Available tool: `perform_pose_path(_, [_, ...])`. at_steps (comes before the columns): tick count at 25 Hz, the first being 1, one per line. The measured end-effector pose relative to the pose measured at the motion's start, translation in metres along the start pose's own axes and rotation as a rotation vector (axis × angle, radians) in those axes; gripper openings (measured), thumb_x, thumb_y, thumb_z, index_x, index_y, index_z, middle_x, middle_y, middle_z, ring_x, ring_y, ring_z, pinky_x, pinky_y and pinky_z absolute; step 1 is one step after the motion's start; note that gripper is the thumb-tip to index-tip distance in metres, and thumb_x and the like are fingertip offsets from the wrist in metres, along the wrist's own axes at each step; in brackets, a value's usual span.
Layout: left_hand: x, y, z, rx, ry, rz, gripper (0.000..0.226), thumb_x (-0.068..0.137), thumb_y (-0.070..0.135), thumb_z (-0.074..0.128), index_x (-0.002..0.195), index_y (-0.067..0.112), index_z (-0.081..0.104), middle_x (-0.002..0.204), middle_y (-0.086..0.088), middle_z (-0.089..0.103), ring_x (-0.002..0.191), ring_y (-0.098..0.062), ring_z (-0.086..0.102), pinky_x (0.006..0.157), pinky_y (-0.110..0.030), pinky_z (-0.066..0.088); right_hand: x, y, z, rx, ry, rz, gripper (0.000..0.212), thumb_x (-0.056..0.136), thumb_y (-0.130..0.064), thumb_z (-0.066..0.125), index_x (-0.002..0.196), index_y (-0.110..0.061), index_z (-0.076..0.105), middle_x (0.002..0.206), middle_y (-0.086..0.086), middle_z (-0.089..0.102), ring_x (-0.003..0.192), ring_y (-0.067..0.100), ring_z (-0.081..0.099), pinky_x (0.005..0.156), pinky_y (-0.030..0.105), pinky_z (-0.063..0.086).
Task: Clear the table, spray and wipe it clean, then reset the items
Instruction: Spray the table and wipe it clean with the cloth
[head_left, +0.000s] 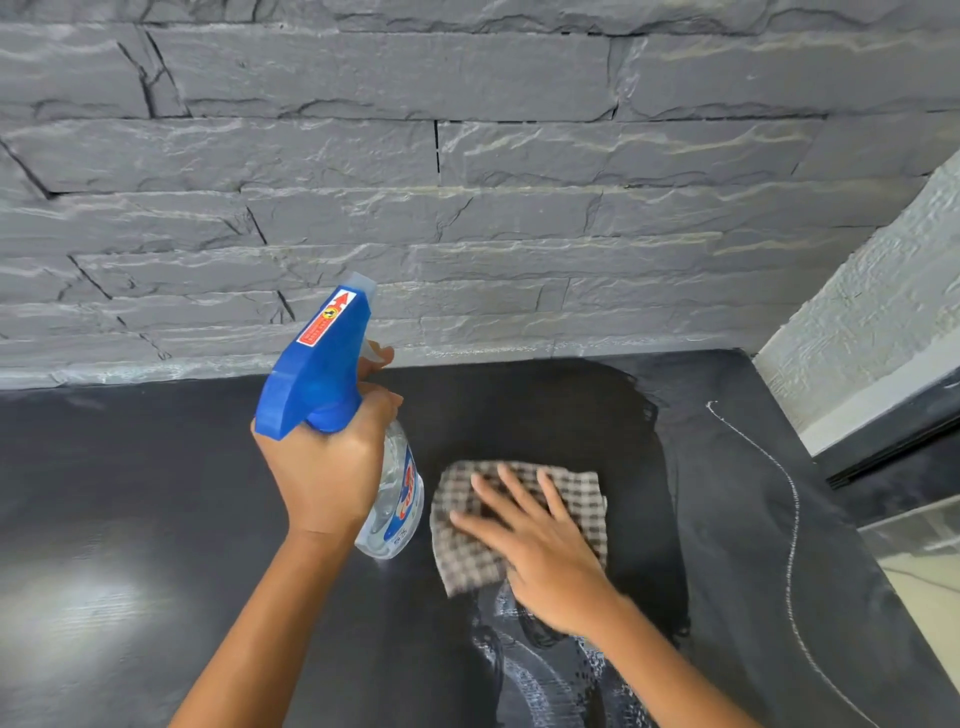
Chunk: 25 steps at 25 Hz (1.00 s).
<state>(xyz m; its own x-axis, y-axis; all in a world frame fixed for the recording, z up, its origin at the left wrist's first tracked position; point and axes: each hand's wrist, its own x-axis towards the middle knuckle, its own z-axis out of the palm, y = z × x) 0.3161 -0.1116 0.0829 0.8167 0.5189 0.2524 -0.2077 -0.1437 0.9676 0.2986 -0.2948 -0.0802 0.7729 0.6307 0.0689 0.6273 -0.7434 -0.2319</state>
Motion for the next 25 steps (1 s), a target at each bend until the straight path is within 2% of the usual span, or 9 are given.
perform_pose_path(2, [-0.007, 0.004, -0.006, 0.028, -0.006, -0.015, 0.025, 0.061, 0.015, 0.057, 0.066, 0.038, 0.064, 0.075, 0.016, 0.07, 0.064, -0.019, 0.064, 0.071, -0.037, 0.054, -0.053, -0.009, 0.003, -0.044, -0.069, -0.078, 0.101, 0.064, -0.005, 0.062, 0.145, -0.045, 0.017, 0.158, -0.007, 0.008, 0.146, 0.021, 0.003, 0.114, 0.05, -0.001])
perform_pose_path(4, [-0.019, 0.009, -0.014, 0.032, 0.002, -0.024, 0.03, 0.061, 0.011, 0.056, 0.065, 0.039, 0.065, 0.069, 0.018, 0.068, 0.059, -0.016, 0.062, 0.066, -0.034, 0.053, -0.073, 0.005, -0.005, -0.071, -0.095, -0.008, 0.108, 0.057, -0.003, 0.058, 0.145, -0.047, 0.013, 0.158, -0.011, 0.007, 0.146, 0.017, 0.006, 0.113, 0.046, 0.0])
perform_pose_path(7, [-0.043, 0.021, -0.034, 0.053, 0.022, -0.046, 0.03, 0.062, 0.006, 0.056, 0.064, 0.035, 0.064, 0.068, 0.016, 0.068, 0.058, -0.021, 0.063, 0.062, -0.034, 0.053, -0.023, 0.035, -0.018, -0.011, -0.009, 0.213, 0.085, 0.08, -0.006, 0.048, 0.144, -0.048, 0.011, 0.156, -0.016, -0.001, 0.146, 0.015, -0.004, 0.116, 0.039, -0.011])
perform_pose_path(9, [-0.062, 0.028, -0.049, 0.059, 0.028, -0.058, 0.029, 0.062, 0.006, 0.056, 0.065, 0.034, 0.065, 0.074, 0.015, 0.071, 0.061, -0.024, 0.064, 0.063, -0.033, 0.054, 0.034, 0.036, -0.022, -0.015, 0.038, 0.37, 0.07, 0.09, -0.013, 0.042, 0.146, -0.043, 0.013, 0.159, -0.008, 0.0, 0.146, 0.019, -0.005, 0.115, 0.047, -0.005])
perform_pose_path(11, [-0.08, 0.034, -0.062, 0.054, 0.029, -0.073, 0.033, 0.062, 0.005, 0.055, 0.067, 0.035, 0.067, 0.081, 0.013, 0.073, 0.064, -0.016, 0.066, 0.064, -0.024, 0.053, 0.078, 0.013, -0.015, 0.016, 0.038, 0.406, 0.069, 0.089, -0.012, 0.04, 0.147, -0.04, 0.014, 0.159, -0.003, 0.0, 0.145, 0.025, -0.006, 0.114, 0.055, -0.003])
perform_pose_path(15, [-0.102, 0.043, -0.082, 0.076, 0.082, -0.127, 0.034, 0.059, 0.005, 0.052, 0.063, 0.035, 0.067, 0.068, 0.005, 0.071, 0.057, -0.008, 0.064, 0.058, -0.014, 0.05, 0.068, -0.055, 0.004, 0.033, -0.062, 0.067, 0.073, 0.085, -0.008, 0.041, 0.145, -0.042, 0.018, 0.159, -0.003, -0.003, 0.145, 0.027, -0.011, 0.111, 0.057, -0.011])
perform_pose_path(19, [-0.118, 0.046, -0.089, 0.082, 0.085, -0.119, 0.037, 0.061, 0.005, 0.052, 0.066, 0.039, 0.067, 0.084, 0.011, 0.073, 0.062, -0.01, 0.065, 0.065, -0.019, 0.053, -0.047, -0.057, 0.018, 0.004, -0.052, -0.209, 0.092, 0.07, -0.005, 0.054, 0.142, -0.048, 0.017, 0.158, -0.009, -0.001, 0.145, 0.02, -0.009, 0.114, 0.052, -0.013])
perform_pose_path(22, [-0.128, 0.044, -0.086, 0.064, 0.106, -0.13, 0.032, 0.062, 0.006, 0.05, 0.064, 0.035, 0.065, 0.086, 0.018, 0.072, 0.061, -0.008, 0.064, 0.061, -0.017, 0.052, -0.088, -0.003, 0.0, -0.009, -0.073, 0.04, 0.1, 0.065, -0.004, 0.048, 0.14, -0.056, 0.008, 0.156, -0.016, -0.001, 0.145, 0.015, -0.007, 0.114, 0.042, -0.015])
perform_pose_path(25, [-0.14, 0.045, -0.085, 0.056, 0.091, -0.121, 0.024, 0.064, 0.006, 0.05, 0.072, 0.024, 0.063, 0.083, 0.021, 0.071, 0.062, -0.007, 0.065, 0.061, -0.014, 0.051, -0.054, 0.029, -0.023, -0.034, -0.01, 0.36, 0.076, 0.086, -0.013, 0.044, 0.143, -0.051, 0.011, 0.158, -0.012, -0.001, 0.145, 0.017, -0.006, 0.115, 0.044, -0.008])
